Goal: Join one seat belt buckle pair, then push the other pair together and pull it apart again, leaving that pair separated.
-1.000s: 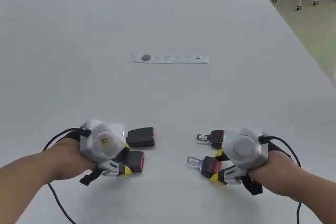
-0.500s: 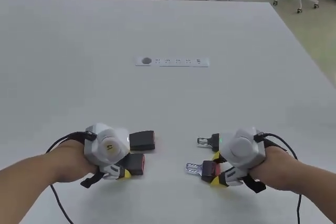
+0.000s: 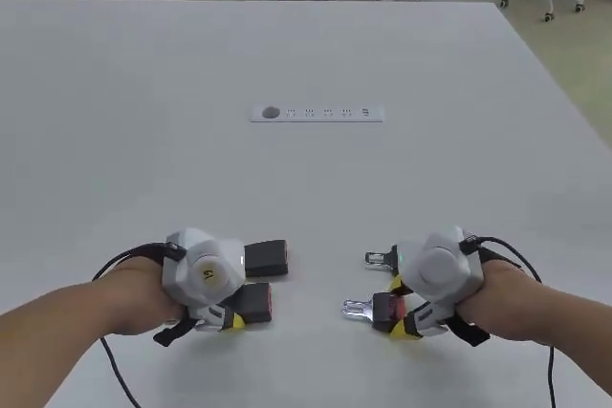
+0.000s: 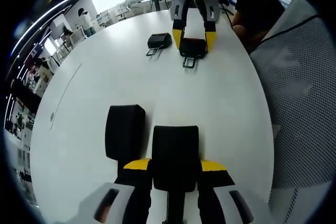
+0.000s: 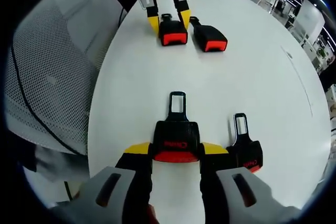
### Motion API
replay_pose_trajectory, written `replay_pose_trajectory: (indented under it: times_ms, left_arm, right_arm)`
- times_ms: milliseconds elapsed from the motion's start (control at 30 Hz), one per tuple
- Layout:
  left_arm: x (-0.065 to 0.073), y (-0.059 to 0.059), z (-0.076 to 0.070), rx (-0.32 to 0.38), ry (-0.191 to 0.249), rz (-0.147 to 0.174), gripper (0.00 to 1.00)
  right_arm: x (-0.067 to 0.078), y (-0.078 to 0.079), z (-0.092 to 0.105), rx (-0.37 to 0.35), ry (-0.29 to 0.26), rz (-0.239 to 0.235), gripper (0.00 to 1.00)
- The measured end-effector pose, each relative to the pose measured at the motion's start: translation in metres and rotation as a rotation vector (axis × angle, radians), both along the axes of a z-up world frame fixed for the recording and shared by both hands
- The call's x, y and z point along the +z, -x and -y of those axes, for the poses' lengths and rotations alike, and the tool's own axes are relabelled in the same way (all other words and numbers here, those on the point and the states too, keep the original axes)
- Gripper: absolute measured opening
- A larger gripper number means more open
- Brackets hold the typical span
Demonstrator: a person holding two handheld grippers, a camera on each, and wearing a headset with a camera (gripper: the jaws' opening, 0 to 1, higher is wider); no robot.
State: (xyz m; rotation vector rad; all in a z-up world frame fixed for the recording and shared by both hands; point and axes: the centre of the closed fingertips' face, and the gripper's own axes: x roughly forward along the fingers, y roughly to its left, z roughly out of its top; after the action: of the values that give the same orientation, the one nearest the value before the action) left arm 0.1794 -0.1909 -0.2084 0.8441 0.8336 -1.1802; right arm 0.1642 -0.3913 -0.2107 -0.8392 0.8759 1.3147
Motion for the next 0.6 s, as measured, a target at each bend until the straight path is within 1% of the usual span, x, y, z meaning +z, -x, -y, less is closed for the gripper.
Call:
replay_pose_trajectory:
  times_ms: [67,200,267,467,533,600]
  left_arm:
    - [0.0,0.0,0.0,0.001,-0.001,-0.002,0.34]
    - [0.001,0.002,0.001,-0.005,-0.004,-0.005,0.34]
    - [0.001,0.002,0.002,-0.01,-0.005,-0.008,0.34]
    - [0.002,0.002,0.003,-0.026,0.0,-0.008,0.34]
    - [0.002,0.003,0.003,-0.028,0.002,-0.009,0.34]
    - [0.003,0.003,0.004,-0.036,0.002,-0.01,0.34]
  right_arm:
    - [-0.001,-0.002,0.001,0.002,0.004,0.0,0.33]
    - [-0.002,-0.001,-0.003,0.008,0.004,-0.006,0.33]
    - [-0.001,0.002,-0.008,0.007,-0.003,-0.008,0.33]
    - [-0.001,-0.001,-0.024,0.019,-0.026,-0.013,0.33]
    - [-0.003,-0.005,-0.03,0.026,-0.03,-0.01,0.33]
    - [-0.003,-0.002,-0.037,0.036,-0.034,-0.011,0.33]
